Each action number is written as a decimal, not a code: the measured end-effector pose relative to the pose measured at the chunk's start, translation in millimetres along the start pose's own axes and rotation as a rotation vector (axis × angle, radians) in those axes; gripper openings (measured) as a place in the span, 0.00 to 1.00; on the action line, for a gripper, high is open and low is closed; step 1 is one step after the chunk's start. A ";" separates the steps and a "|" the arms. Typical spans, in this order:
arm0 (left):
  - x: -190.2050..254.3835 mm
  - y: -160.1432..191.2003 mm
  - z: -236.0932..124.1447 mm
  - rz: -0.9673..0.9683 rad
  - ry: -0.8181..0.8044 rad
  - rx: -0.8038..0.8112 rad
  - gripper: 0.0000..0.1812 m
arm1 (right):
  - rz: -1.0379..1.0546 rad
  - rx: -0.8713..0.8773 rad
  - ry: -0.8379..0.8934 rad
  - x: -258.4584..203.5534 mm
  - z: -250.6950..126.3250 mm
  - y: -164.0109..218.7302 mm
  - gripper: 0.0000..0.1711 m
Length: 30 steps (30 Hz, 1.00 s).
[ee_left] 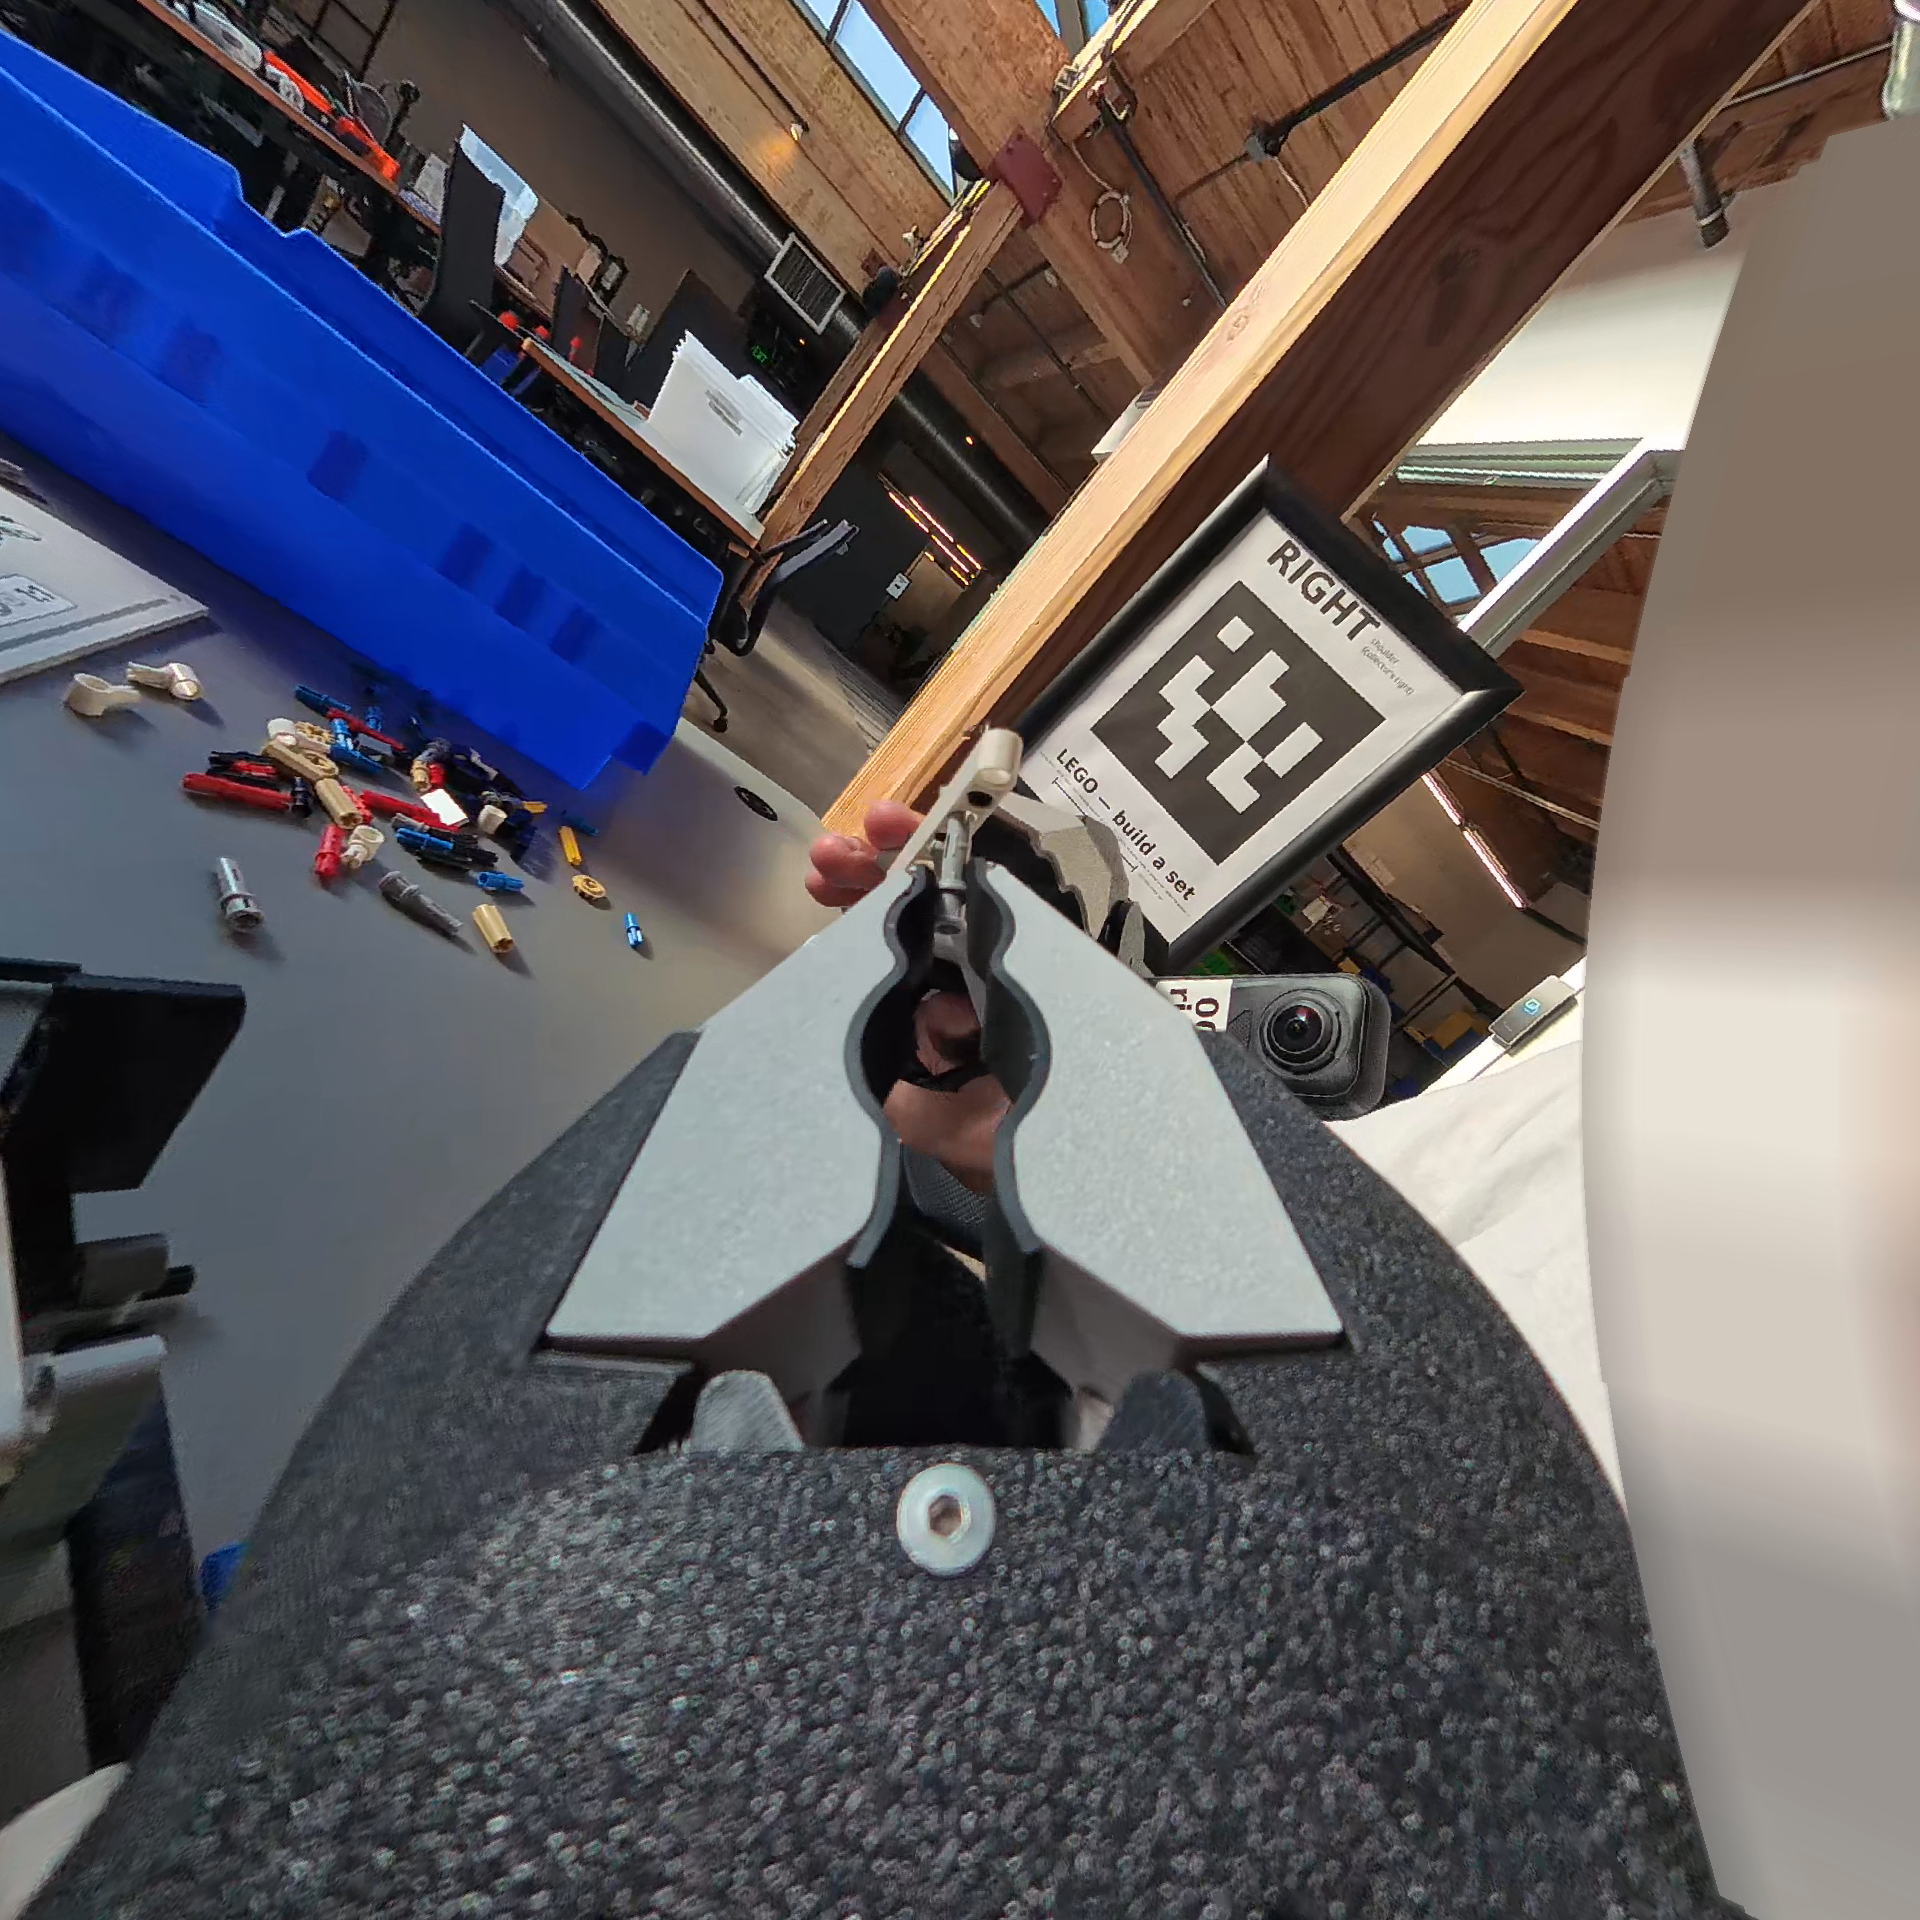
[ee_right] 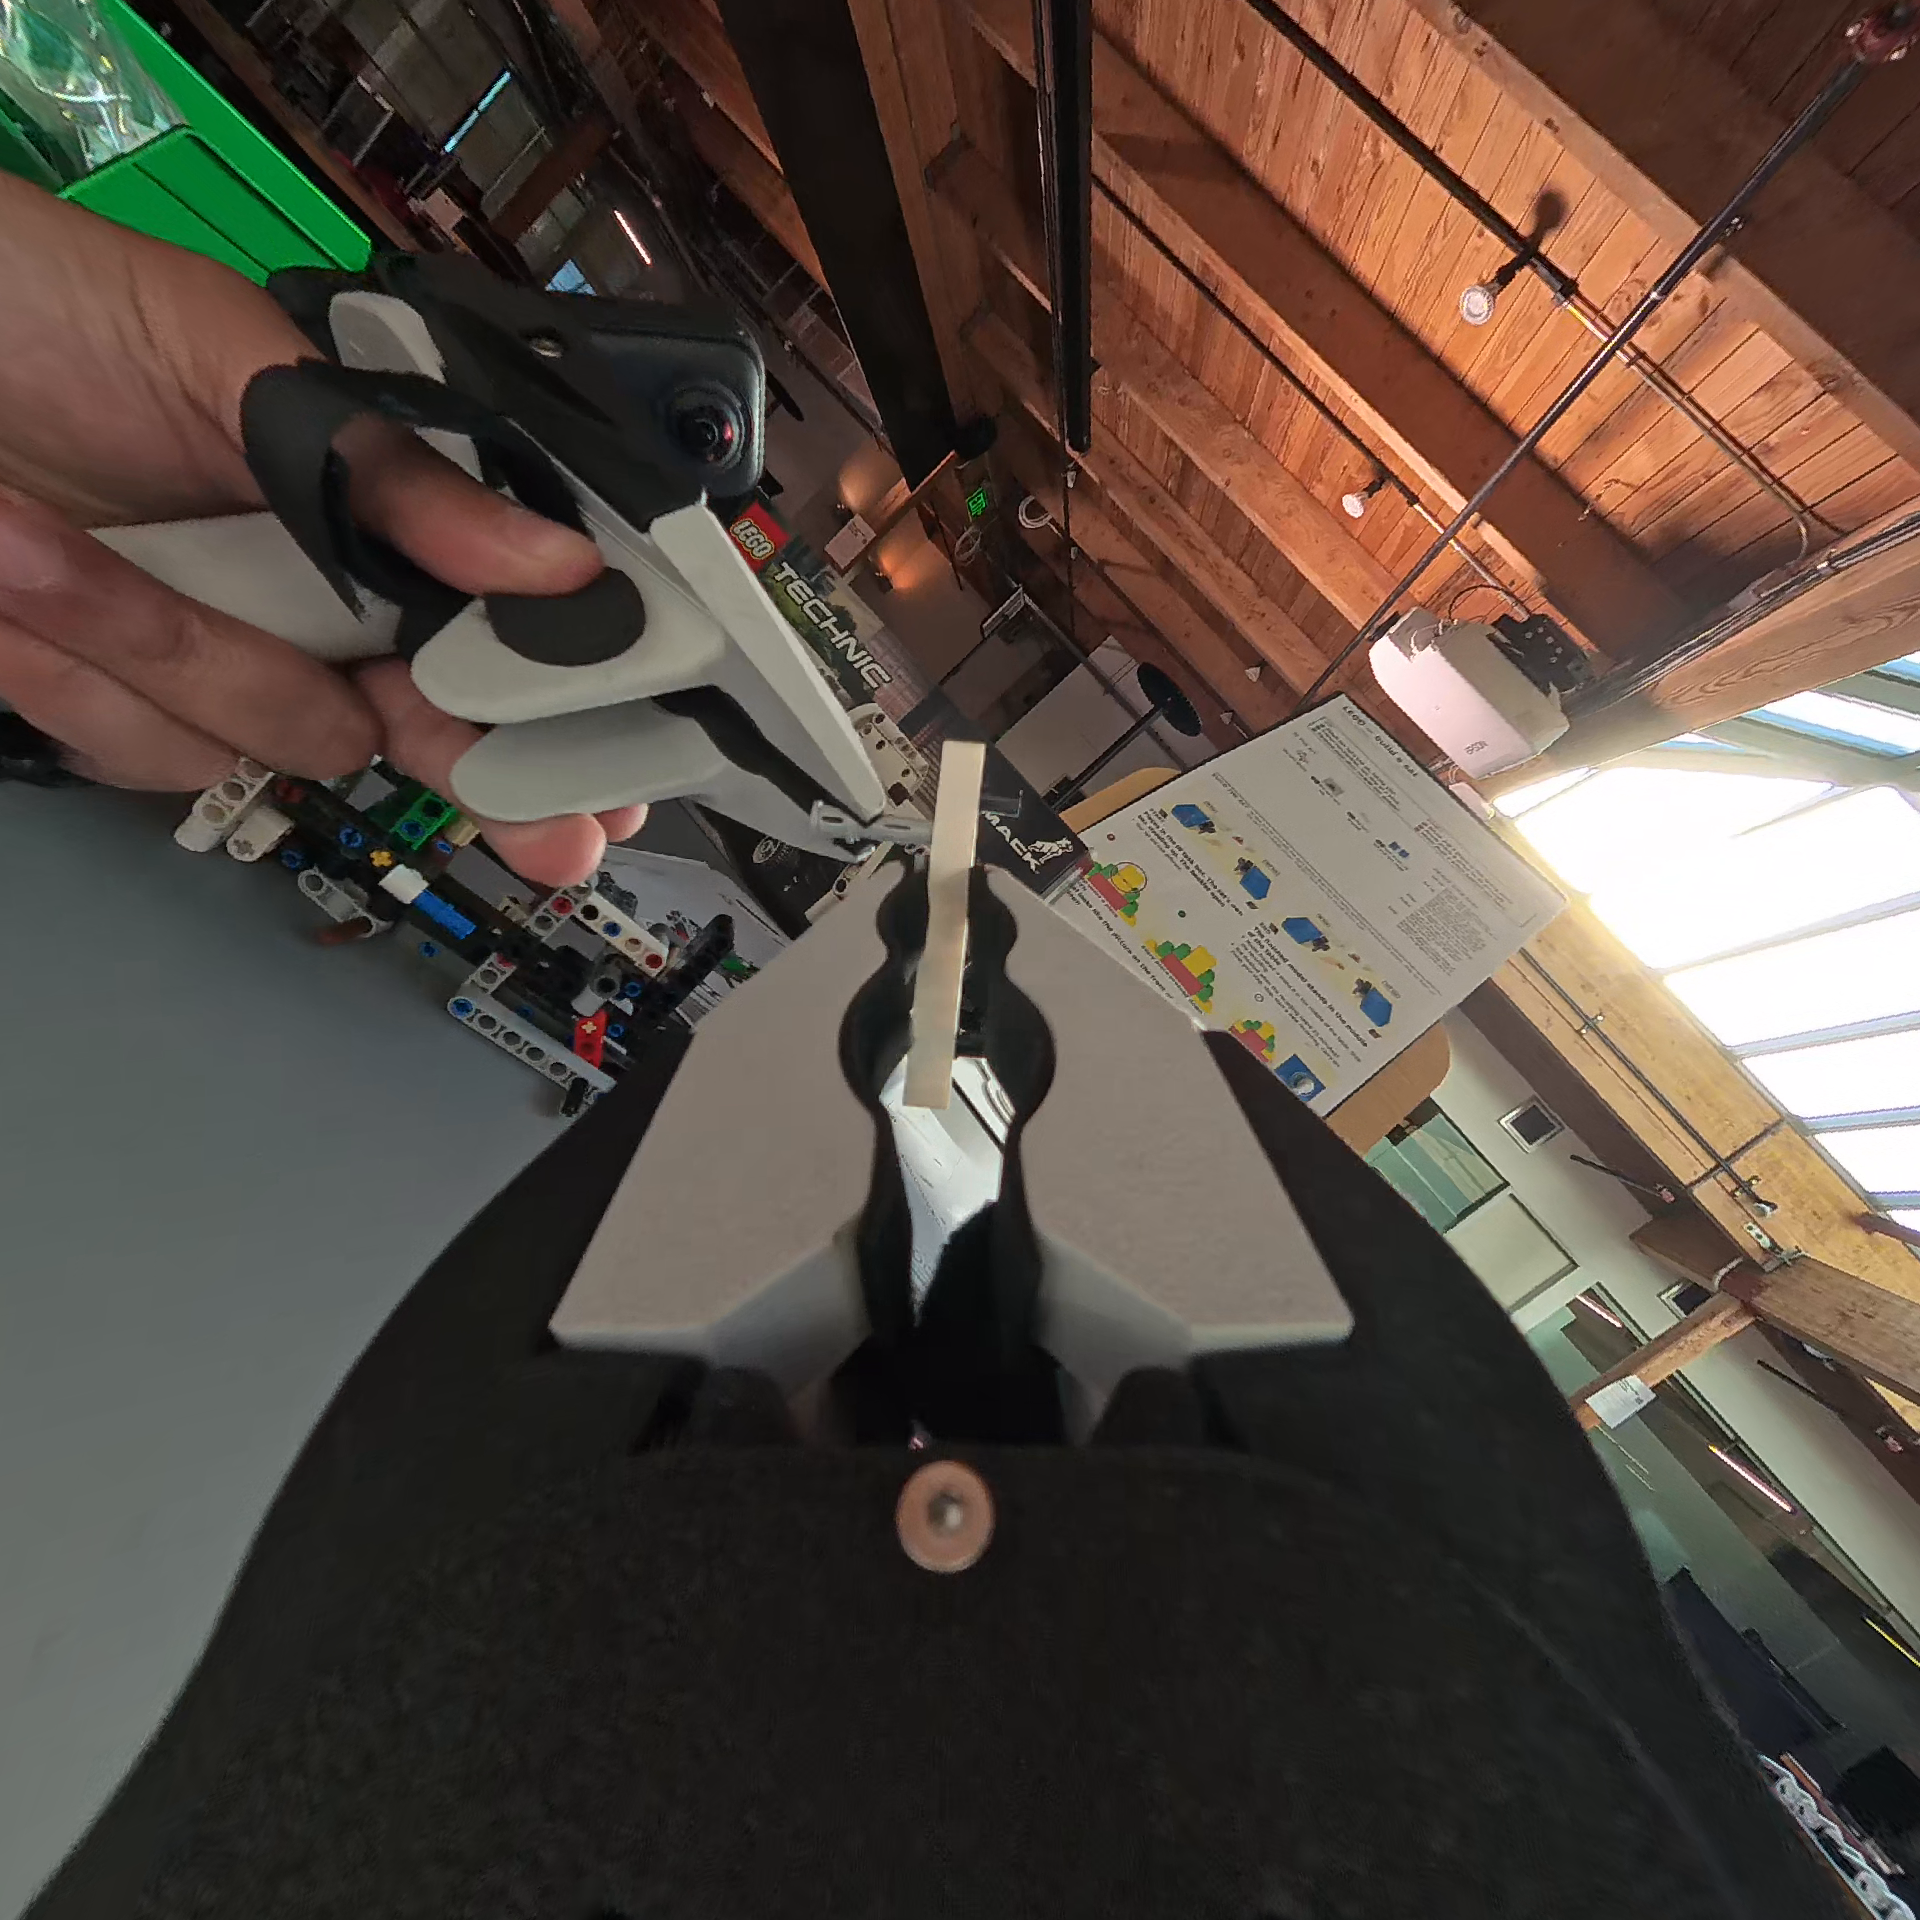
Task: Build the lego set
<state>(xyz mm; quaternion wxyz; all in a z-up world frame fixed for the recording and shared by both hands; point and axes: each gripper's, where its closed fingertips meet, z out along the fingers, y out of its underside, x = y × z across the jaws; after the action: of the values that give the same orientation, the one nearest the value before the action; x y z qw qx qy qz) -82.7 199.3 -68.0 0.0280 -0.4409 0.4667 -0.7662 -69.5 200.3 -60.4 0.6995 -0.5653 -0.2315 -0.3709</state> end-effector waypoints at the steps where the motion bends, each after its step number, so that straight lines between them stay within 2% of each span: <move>1: 0.3 0.5 -0.6 -0.009 0.010 -0.002 0.02 | -0.009 0.005 -0.004 -0.7 -0.2 -0.5 0.03; 15: -2.4 3.7 -5.6 0.018 0.003 -0.066 0.01 | 0.092 0.028 -0.116 -9.7 1.5 1.9 0.03; 21: 3.6 9.2 -0.8 0.042 0.016 -0.089 0.00 | 0.054 0.017 -0.139 -18.2 3.6 1.8 0.03; 27: 0.4 10.6 -2.3 0.133 -0.033 -0.119 0.00 | 0.128 -0.004 -0.153 -15.5 6.0 7.5 0.03; 30: 1.6 13.0 -2.1 0.221 -0.075 -0.161 0.00 | 0.216 -0.098 -0.146 -8.0 9.3 26.4 0.03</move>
<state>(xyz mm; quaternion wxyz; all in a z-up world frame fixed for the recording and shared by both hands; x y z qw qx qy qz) -89.9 192.7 -76.8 0.0941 -0.4160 0.5709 -0.7015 -52.9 213.5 -80.3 0.6883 -0.6457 -0.2011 -0.2625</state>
